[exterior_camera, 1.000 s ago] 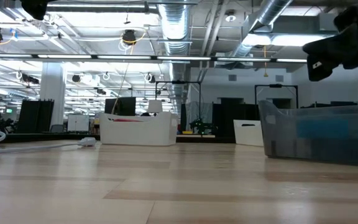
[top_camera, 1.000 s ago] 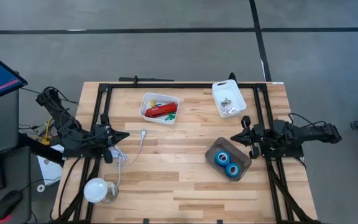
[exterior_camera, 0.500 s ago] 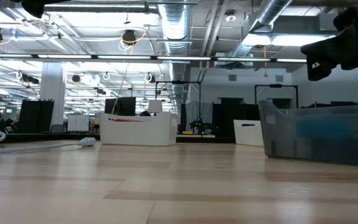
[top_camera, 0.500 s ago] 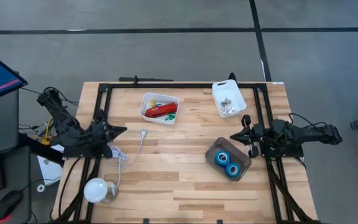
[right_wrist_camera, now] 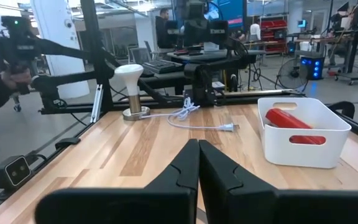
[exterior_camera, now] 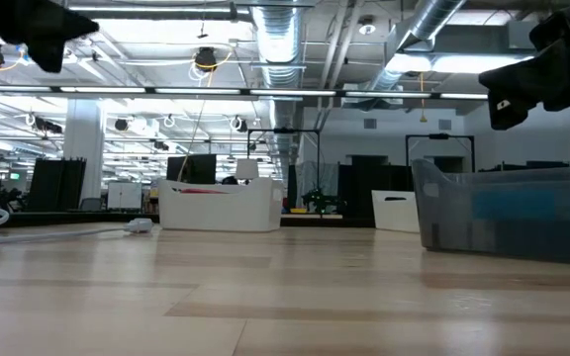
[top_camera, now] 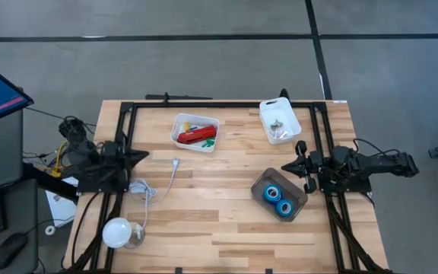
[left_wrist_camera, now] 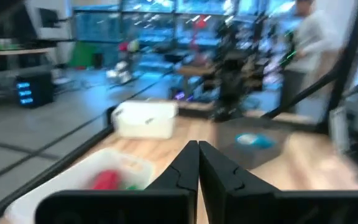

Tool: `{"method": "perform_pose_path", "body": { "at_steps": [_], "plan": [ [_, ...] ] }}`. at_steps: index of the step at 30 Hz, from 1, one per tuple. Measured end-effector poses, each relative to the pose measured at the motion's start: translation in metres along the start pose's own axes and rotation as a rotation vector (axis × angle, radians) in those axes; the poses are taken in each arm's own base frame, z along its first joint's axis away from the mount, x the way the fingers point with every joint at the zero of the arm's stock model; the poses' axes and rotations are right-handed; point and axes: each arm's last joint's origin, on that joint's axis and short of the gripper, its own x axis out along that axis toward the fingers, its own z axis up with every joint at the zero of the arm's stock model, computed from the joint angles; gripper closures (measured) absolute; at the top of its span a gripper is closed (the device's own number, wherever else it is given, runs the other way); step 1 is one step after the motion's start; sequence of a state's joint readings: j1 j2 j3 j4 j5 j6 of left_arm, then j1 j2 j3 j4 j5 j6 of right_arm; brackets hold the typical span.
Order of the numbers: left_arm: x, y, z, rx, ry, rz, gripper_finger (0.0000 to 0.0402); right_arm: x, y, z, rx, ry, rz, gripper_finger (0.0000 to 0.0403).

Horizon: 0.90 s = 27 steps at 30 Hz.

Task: Pick and place Stapler, Stapler remover, tape
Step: Return to Home Position

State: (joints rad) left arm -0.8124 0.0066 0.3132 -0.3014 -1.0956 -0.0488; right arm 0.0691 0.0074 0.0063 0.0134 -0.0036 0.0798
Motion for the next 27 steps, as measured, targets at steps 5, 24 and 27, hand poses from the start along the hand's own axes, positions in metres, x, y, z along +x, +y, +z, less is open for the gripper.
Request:
{"method": "perform_pose_path", "body": {
  "at_steps": [5, 24, 27],
  "plan": [
    [-0.002, 0.000, 0.023, -0.006, -0.095, -0.103, 0.0400, 0.000, 0.000, 0.000, -0.003, -0.001, -0.002, 0.0403],
    [0.022, -0.041, 0.041, -0.021, -0.123, -0.040, 0.0400, 0.000, -0.008, 0.001, -0.012, -0.007, -0.084, 0.0403],
    [0.034, -0.045, 0.045, 0.043, -0.160, 0.025, 0.0400, -0.001, -0.010, 0.000, -0.009, -0.008, -0.097, 0.0403]
  ]
}}
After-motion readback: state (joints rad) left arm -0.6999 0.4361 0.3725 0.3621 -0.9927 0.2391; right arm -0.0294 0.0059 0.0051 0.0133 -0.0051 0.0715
